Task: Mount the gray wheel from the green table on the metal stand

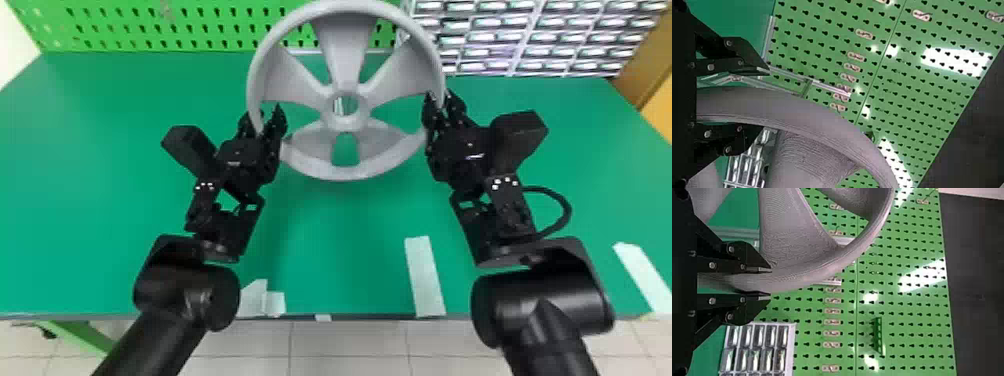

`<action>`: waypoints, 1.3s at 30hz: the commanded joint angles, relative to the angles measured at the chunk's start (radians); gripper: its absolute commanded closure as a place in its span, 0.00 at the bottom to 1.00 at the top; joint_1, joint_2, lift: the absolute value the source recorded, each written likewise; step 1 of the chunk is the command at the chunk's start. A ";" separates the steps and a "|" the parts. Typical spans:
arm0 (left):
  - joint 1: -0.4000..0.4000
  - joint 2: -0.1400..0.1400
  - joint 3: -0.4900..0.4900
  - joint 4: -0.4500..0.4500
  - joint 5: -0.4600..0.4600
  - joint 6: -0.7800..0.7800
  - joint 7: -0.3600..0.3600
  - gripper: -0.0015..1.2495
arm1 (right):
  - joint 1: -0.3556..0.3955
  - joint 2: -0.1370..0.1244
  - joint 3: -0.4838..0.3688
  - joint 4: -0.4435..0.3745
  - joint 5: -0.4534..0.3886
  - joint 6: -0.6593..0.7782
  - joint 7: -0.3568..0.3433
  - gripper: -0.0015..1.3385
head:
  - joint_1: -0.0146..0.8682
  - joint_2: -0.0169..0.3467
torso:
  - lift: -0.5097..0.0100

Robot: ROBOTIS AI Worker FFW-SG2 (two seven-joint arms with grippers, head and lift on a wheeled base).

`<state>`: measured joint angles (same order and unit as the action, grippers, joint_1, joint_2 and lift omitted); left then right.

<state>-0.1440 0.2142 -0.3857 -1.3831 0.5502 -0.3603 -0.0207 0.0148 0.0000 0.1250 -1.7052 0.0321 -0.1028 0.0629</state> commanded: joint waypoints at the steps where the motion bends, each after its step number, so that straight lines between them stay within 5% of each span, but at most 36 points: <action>1: -0.017 -0.019 0.013 0.019 -0.036 0.000 -0.005 0.63 | -0.010 0.001 -0.019 0.012 0.008 0.002 0.000 0.82 | 1.00 0.19 | 0.79; 39: -0.131 -0.061 0.051 0.171 -0.133 -0.039 -0.015 0.63 | -0.139 0.001 -0.002 0.165 0.005 -0.032 0.000 0.82 | 1.00 0.19 | 0.79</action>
<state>-0.2625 0.1542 -0.3328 -1.2304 0.4174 -0.3912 -0.0356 -0.1145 0.0000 0.1237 -1.5499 0.0359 -0.1309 0.0629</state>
